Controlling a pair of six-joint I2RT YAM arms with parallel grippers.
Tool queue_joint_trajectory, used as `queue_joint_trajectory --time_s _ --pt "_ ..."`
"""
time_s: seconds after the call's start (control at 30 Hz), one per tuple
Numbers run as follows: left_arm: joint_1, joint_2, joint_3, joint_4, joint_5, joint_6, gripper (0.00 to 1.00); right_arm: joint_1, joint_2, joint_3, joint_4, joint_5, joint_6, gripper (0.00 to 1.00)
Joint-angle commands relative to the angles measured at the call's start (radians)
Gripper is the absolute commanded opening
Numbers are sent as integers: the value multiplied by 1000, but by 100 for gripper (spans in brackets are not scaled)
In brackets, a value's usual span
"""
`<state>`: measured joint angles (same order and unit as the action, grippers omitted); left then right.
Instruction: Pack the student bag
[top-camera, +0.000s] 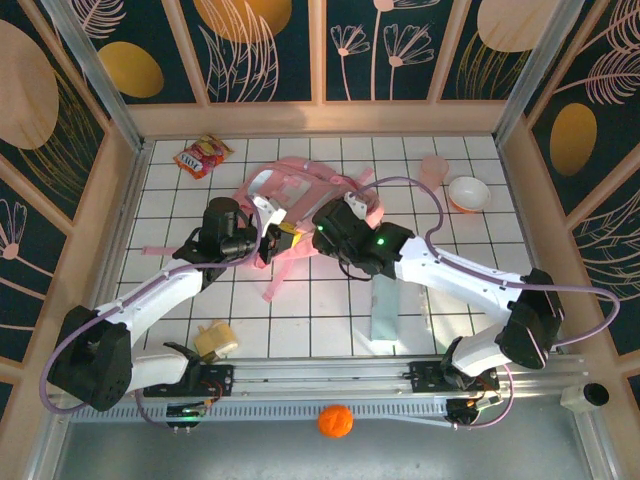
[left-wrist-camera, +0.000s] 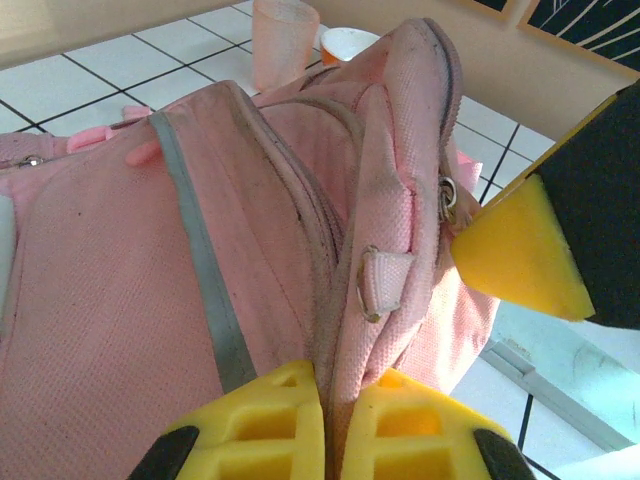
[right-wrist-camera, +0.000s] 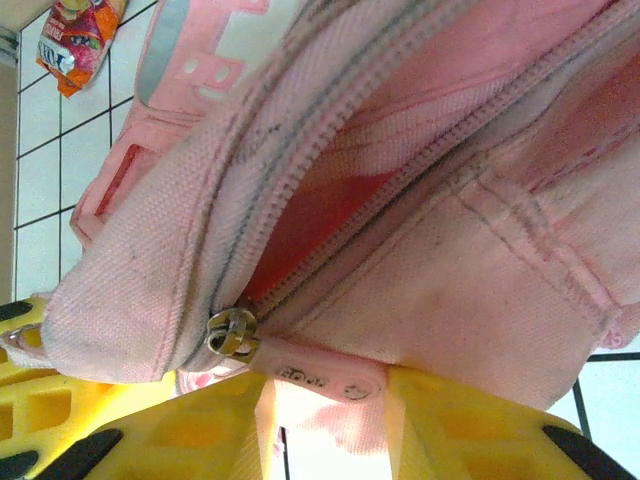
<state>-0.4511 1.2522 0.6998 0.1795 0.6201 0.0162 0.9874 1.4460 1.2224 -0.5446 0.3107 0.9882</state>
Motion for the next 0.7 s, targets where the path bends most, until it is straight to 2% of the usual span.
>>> queue_joint_trajectory --time_s 0.0,0.07,0.2,0.37,0.57,0.67 --pt "0 -5 33 21 53 -60 0 -14 37 71 -37 69 -42 33" --pt "1 -5 33 19 53 -58 0 -15 67 114 -76 78 -69 34" --pt "0 -7 36 5 48 -44 0 -15 116 188 -137 76 -160 43" --pt "0 -5 35 2 46 -39 0 -22 148 228 -127 -38 -346 47" --pt "0 -4 40 0 44 -40 0 -33 179 265 -115 -145 -430 29" --pt "0 -5 38 0 45 -42 0 -36 176 279 -114 -182 -446 27"
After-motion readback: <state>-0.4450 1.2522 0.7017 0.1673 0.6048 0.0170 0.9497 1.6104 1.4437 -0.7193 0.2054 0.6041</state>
